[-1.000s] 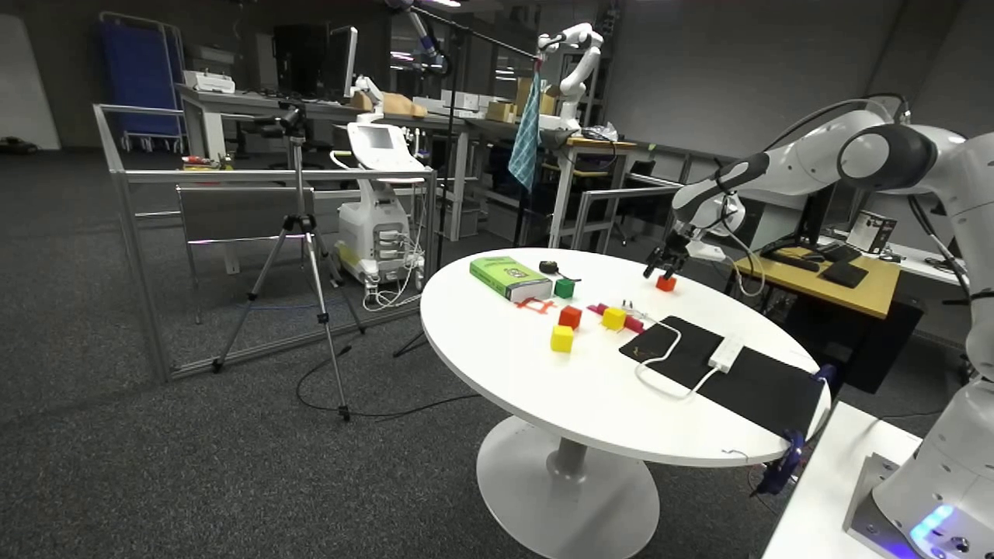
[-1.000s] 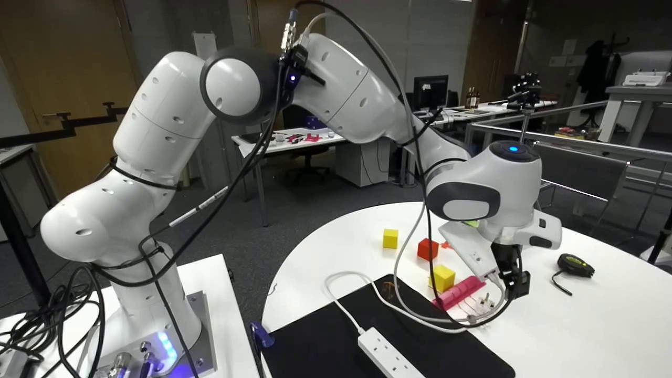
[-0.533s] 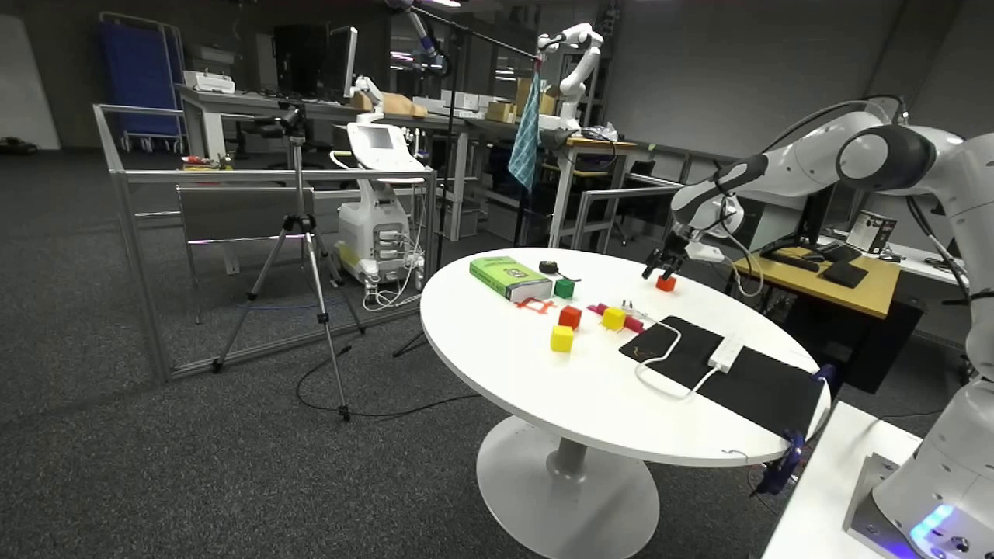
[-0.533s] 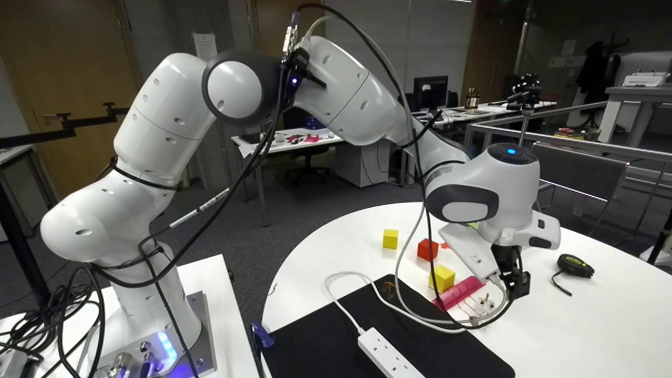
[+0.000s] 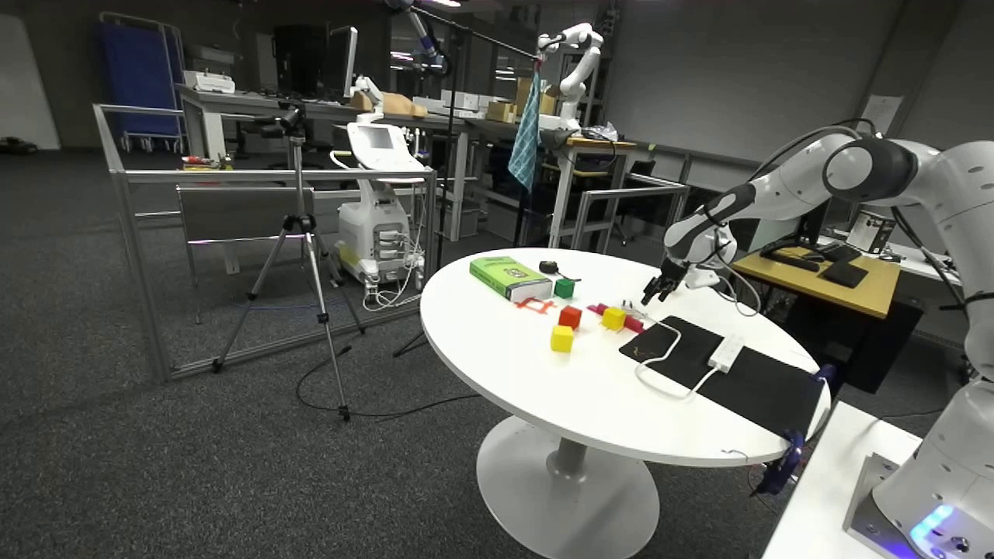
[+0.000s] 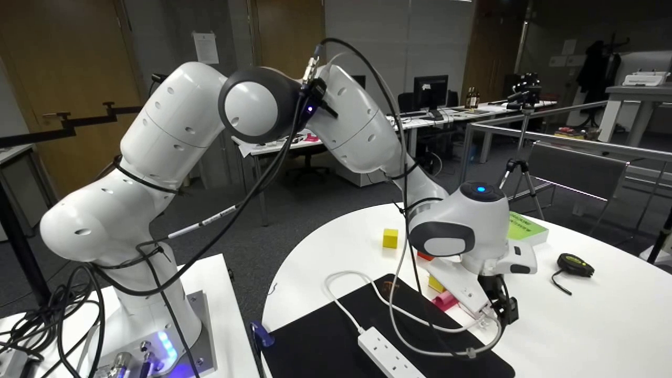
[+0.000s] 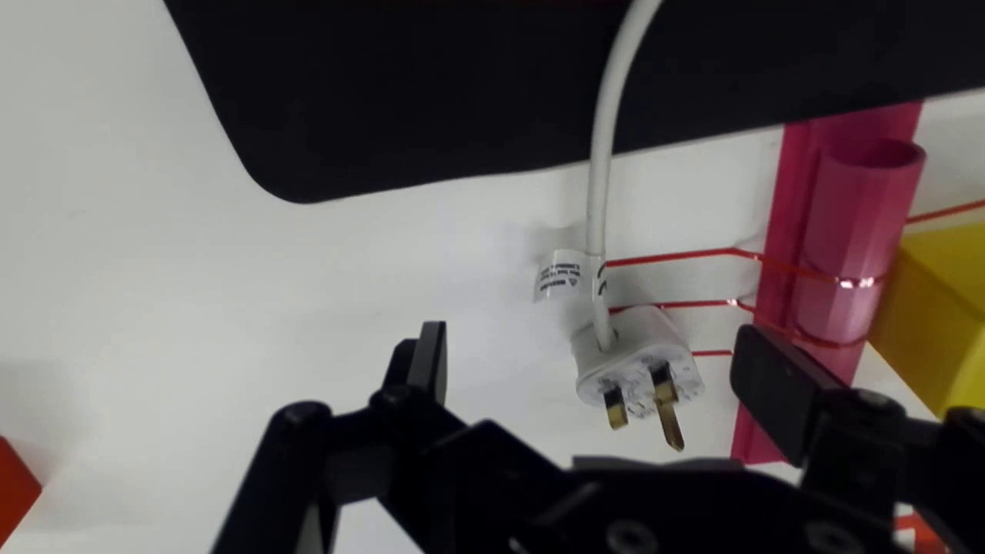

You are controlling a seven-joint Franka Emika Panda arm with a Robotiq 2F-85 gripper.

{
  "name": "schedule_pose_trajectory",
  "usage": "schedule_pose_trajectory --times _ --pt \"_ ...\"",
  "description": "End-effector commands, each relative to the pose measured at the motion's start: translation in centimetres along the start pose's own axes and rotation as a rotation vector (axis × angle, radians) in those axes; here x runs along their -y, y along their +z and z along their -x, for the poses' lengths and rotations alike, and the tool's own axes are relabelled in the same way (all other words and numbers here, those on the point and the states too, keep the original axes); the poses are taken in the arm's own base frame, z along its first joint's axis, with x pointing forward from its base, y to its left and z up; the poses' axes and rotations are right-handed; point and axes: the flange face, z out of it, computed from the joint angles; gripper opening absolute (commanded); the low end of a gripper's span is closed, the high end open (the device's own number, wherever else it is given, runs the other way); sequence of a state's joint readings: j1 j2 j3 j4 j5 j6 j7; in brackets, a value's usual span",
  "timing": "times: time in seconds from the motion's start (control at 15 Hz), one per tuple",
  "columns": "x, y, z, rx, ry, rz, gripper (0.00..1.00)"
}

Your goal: Completely put the extension cable on the black mat

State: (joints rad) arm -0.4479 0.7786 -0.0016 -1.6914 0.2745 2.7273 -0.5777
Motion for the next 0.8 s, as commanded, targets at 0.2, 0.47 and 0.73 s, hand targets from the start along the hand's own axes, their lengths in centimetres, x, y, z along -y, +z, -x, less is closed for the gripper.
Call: schedule_pose_trajectory --times 0.2,0.47,0.73 --pt "1.0 2.3 0.6 -0.020 -0.119 0.039 1.00" --pt "1.2 3.2 0.6 -0.002 -0.148 0.050 1.00" --pt "1.0 3.7 0.4 0.011 -0.162 0.058 0.69"
